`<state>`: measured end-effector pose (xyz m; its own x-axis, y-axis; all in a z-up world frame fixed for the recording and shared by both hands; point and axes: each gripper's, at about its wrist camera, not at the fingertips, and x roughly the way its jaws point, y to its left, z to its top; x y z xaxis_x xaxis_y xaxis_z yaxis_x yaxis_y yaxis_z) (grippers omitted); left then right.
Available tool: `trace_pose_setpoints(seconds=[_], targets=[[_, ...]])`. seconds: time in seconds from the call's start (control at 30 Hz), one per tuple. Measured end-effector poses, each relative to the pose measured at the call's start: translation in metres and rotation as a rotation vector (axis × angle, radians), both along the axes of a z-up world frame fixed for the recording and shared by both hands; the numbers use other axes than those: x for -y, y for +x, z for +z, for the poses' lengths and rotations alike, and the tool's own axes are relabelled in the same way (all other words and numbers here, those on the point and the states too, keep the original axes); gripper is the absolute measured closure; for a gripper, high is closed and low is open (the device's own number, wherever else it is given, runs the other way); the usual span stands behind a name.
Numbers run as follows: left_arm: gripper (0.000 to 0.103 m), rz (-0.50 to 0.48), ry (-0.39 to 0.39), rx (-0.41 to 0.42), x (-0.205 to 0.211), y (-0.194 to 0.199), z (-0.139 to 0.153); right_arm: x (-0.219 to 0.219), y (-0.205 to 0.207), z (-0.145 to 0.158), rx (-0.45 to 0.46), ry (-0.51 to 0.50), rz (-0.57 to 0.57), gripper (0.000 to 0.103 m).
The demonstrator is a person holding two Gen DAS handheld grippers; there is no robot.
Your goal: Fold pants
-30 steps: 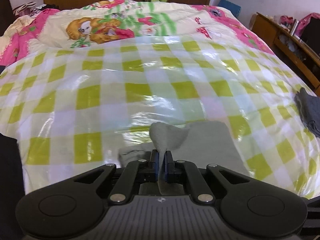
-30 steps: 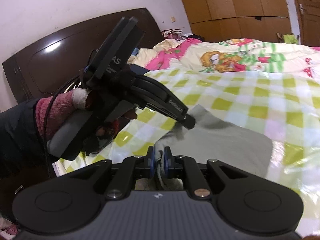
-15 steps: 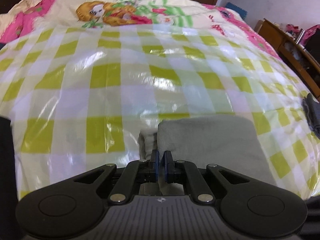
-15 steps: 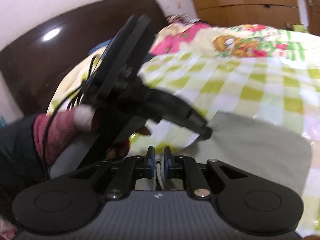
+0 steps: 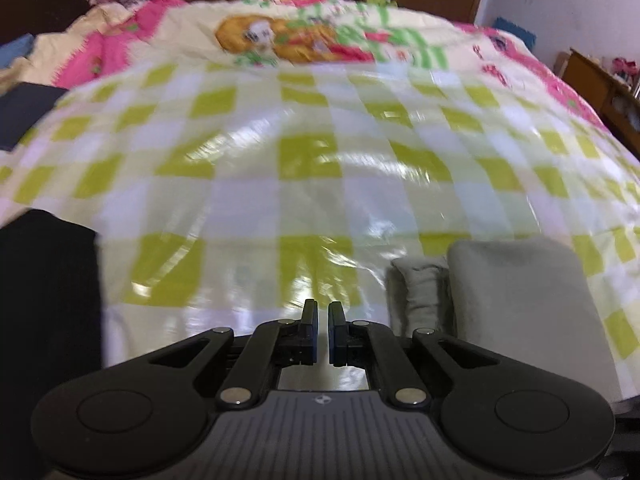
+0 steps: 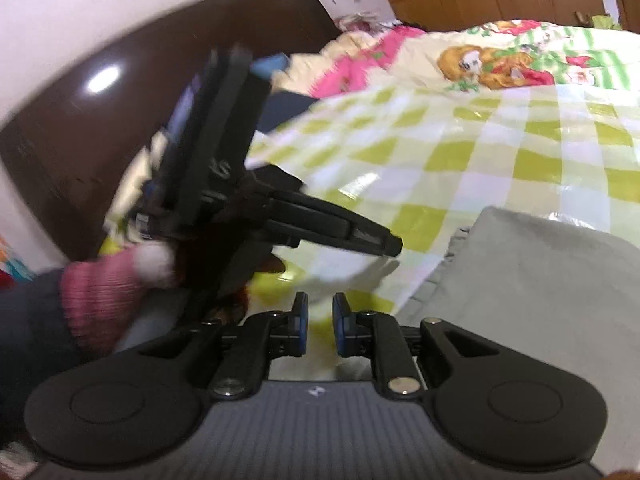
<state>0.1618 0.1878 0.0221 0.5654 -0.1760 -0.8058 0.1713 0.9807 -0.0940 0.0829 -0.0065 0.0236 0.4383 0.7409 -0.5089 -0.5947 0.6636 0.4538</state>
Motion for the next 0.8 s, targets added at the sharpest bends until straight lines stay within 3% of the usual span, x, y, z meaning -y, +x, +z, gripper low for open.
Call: trace_pose_setpoints(seconds=[0.1, 0.23, 0.3, 0.47, 0.57, 0.67, 0.8], targets=[[0.081, -0.012, -0.068, -0.003, -0.009, -0.019, 0.014, 0.034, -0.012, 0.018, 0.046, 0.006, -0.055, 0.063], [0.066, -0.043, -0.148, -0.016, -0.010, -0.060, 0.024, 0.056, 0.013, 0.025, 0.119, -0.125, -0.076, 0.058], [0.051, -0.017, -0.195, -0.024, -0.009, -0.083, 0.024, 0.057, 0.037, 0.022, 0.107, -0.187, -0.064, 0.056], [0.047, 0.022, -0.319, -0.079, 0.003, -0.121, 0.008, 0.054, 0.086, 0.010, 0.011, -0.238, -0.046, 0.049], [0.047, 0.067, -0.317, -0.099, 0.013, -0.126, -0.005, 0.047, 0.107, 0.003, -0.065, -0.232, -0.068, 0.048], [0.047, 0.083, -0.254, -0.049, 0.022, -0.129, -0.004, 0.029, 0.119, 0.000, -0.086, -0.229, -0.054, 0.048], [0.047, 0.072, -0.205, -0.029, 0.029, -0.131, -0.004, -0.002, 0.129, -0.012, -0.093, -0.337, 0.008, 0.046]])
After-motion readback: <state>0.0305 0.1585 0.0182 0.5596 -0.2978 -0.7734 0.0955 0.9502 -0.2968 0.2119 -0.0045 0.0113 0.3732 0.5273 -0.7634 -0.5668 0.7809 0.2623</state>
